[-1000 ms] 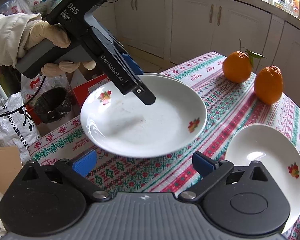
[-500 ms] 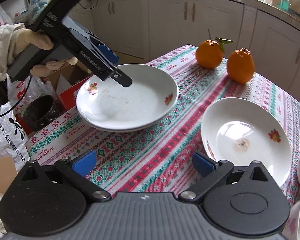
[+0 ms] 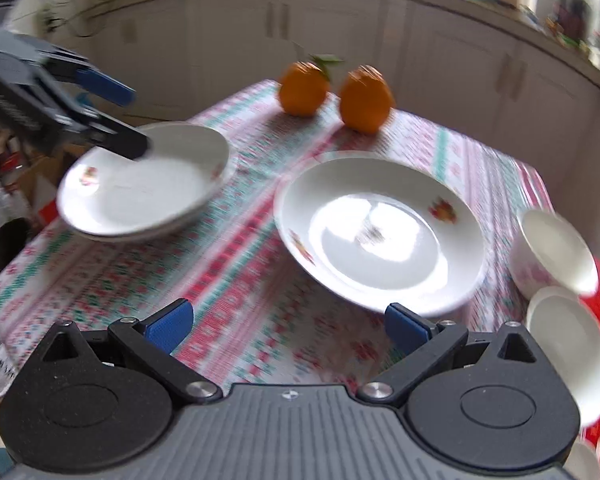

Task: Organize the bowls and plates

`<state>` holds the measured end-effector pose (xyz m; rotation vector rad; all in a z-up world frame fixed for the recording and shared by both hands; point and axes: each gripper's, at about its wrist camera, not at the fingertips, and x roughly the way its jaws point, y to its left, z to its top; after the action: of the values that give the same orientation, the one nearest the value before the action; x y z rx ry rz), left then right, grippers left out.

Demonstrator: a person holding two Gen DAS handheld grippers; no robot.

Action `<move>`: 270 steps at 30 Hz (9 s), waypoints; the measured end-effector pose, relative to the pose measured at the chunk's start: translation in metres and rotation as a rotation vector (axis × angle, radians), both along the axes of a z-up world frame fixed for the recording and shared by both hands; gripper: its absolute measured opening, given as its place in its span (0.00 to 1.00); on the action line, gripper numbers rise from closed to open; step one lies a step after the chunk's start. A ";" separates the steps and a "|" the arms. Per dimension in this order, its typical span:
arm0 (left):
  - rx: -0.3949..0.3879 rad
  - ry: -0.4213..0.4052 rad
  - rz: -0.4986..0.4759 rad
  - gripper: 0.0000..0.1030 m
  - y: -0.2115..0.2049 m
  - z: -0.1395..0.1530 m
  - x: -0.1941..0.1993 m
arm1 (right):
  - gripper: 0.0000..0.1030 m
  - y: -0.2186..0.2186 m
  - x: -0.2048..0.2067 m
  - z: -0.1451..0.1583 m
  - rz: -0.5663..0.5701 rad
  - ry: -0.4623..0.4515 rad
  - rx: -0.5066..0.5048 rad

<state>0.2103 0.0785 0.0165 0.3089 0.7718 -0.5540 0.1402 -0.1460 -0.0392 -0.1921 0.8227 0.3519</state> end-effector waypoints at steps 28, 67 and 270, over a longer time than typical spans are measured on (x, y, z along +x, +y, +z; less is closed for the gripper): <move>0.079 0.042 -0.226 0.90 -0.113 -0.033 0.082 | 1.00 -0.026 0.026 -0.043 -0.193 -0.001 0.026; 0.169 0.292 -0.399 0.68 -0.176 -0.074 0.166 | 0.90 -0.035 0.053 -0.040 -0.167 -0.017 0.037; -0.118 -0.117 -0.167 0.91 -0.074 -0.015 -0.066 | 1.00 -0.047 -0.071 0.052 -0.035 -0.194 -0.003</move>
<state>0.1447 0.0041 0.0015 0.2950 0.6007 -0.7293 0.0693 -0.1930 0.0131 -0.2111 0.6348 0.2937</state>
